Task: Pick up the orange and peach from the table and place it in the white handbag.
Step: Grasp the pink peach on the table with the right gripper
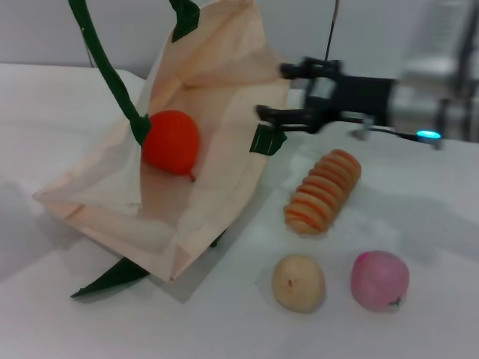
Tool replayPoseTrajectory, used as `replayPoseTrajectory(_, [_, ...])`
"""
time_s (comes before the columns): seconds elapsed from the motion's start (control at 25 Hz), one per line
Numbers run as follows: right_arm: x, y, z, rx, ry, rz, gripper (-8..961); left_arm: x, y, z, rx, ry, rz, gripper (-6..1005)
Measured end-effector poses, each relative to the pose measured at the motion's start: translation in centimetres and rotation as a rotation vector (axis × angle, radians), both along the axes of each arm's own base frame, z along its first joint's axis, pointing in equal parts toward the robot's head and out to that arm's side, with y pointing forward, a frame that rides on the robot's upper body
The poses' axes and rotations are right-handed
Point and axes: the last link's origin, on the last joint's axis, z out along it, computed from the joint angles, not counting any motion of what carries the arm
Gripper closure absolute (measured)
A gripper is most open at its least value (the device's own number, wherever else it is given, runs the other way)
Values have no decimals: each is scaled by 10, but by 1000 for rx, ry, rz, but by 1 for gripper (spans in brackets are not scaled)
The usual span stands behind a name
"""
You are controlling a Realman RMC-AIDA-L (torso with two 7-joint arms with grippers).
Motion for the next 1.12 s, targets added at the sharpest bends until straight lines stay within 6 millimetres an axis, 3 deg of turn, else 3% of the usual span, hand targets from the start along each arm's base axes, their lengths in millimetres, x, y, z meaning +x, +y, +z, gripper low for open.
replayPoseTrajectory(0.16, [32, -15, 32, -87, -12, -78, 87, -2, 0, -1, 8, 5, 8, 871])
replayPoseTrajectory(0.36, [72, -41, 41, -178, -78, -178, 91, -4, -1, 0, 9, 7, 15, 870])
replayPoseTrajectory(0.56, [95, -62, 55, -237, -114, -230, 95, -10, -3, 2, 14, 5, 35, 870])
replayPoseTrajectory(0.84, [109, -76, 62, -316, -196, -281, 100, -13, -5, 3, 16, 6, 44, 871])
replayPoseTrajectory(1.12, [111, -81, 60, -362, -226, -293, 106, -13, -5, 4, 17, 5, 45, 871])
